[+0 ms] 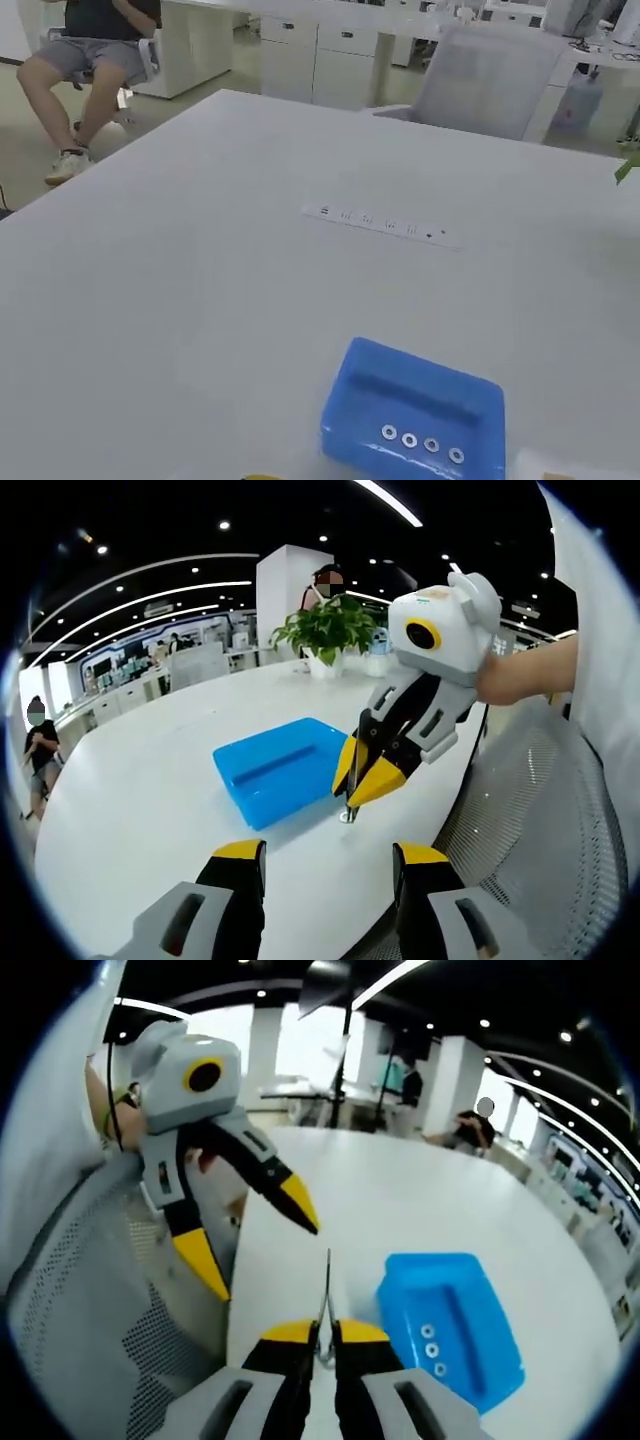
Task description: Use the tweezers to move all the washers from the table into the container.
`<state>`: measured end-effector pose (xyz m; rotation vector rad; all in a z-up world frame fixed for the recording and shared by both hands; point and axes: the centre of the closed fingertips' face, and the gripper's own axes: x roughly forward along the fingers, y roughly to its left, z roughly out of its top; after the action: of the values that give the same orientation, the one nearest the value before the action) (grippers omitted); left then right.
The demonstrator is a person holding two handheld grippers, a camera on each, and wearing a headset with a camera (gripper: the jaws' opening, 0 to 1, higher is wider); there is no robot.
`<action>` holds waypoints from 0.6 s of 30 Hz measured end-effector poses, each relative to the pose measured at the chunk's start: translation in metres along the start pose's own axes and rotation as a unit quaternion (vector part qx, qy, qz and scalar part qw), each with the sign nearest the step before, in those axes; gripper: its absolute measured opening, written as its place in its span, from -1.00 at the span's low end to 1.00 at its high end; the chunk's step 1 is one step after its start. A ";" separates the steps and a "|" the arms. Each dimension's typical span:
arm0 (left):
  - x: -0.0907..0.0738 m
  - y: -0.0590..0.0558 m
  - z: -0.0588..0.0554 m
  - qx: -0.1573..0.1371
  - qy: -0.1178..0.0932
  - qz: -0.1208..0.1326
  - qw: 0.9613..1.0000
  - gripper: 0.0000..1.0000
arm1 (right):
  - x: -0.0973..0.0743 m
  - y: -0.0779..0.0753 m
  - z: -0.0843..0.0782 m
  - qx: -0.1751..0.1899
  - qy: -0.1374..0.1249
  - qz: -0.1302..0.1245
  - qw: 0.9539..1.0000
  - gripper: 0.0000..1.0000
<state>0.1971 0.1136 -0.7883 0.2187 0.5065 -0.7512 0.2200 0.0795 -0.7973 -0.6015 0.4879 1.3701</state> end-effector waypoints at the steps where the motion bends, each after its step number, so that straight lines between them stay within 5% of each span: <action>1: 0.000 -0.001 0.000 0.002 0.000 -0.002 1.000 -0.01 | -0.002 -0.001 0.000 0.007 -0.002 -0.004 1.000 -0.94; 4: -0.001 -0.001 0.002 0.004 -0.007 -0.001 1.000 -0.01 | -0.006 -0.001 0.003 0.016 -0.005 -0.010 1.000 -0.94; 9: -0.001 -0.004 0.006 0.007 -0.015 -0.005 1.000 -0.01 | -0.028 -0.013 0.015 0.011 -0.017 -0.060 0.998 -0.94; 15: -0.003 -0.004 0.009 0.009 -0.024 -0.004 1.000 0.00 | -0.049 -0.018 0.029 0.091 -0.077 -0.106 0.987 -0.94; 18: -0.004 -0.005 0.012 0.011 -0.031 -0.005 0.999 0.00 | -0.054 -0.020 0.029 0.106 -0.080 -0.122 0.984 -0.94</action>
<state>0.1951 0.1081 -0.7762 0.2119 0.4412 -0.7721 0.2312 0.0565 -0.7382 -0.3603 0.4087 1.1066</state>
